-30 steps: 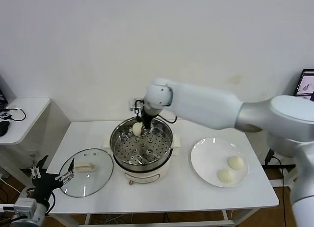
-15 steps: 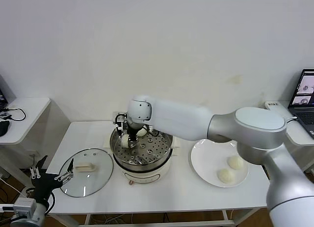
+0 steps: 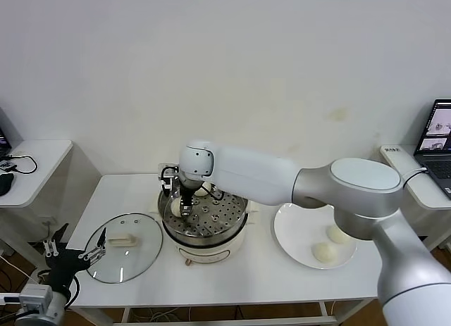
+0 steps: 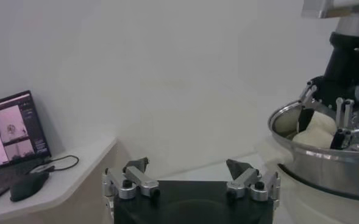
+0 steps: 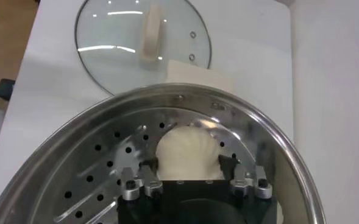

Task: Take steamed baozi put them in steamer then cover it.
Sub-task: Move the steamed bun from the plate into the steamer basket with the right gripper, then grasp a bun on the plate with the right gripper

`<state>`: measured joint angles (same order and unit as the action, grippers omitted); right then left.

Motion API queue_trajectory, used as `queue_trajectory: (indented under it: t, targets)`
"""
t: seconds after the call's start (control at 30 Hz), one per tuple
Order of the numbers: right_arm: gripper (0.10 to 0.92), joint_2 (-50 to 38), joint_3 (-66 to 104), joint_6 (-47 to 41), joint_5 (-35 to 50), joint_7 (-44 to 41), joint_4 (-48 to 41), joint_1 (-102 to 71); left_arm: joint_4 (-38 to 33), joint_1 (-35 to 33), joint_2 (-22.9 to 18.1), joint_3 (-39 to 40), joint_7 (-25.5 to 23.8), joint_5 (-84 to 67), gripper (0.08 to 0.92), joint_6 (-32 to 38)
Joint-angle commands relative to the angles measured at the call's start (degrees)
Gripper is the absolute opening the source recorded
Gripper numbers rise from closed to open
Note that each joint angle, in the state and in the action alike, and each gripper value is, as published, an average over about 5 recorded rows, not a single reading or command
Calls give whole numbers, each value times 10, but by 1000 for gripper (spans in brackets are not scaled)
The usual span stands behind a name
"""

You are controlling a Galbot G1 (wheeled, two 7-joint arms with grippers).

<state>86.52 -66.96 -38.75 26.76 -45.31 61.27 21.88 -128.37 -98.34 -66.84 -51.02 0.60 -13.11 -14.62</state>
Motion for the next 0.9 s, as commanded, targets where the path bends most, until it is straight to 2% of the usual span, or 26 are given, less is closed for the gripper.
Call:
queue_trajectory:
  t: [0.03, 0.27, 0.5, 0.73, 0.9]
  targets:
    - [805, -47, -1, 8, -5, -37, 43, 45, -3, -1, 1, -2, 0, -1, 823, 0]
    - [823, -171, -29, 68, -38, -124, 136, 136, -8, -2, 2, -1, 0, -1, 823, -1]
    - [822, -328, -46, 121, -67, -175, 227, 182, -13, -2, 6, 3, -1, 0, 823, -4]
    - [823, -473, -47, 172, -140, -210, 292, 168, -17, -6, 7, 10, -1, 2, 823, -6]
    - [823, -575, -11, 200, -201, -222, 318, 92, -18, -8, 6, 13, -1, 5, 823, -7]
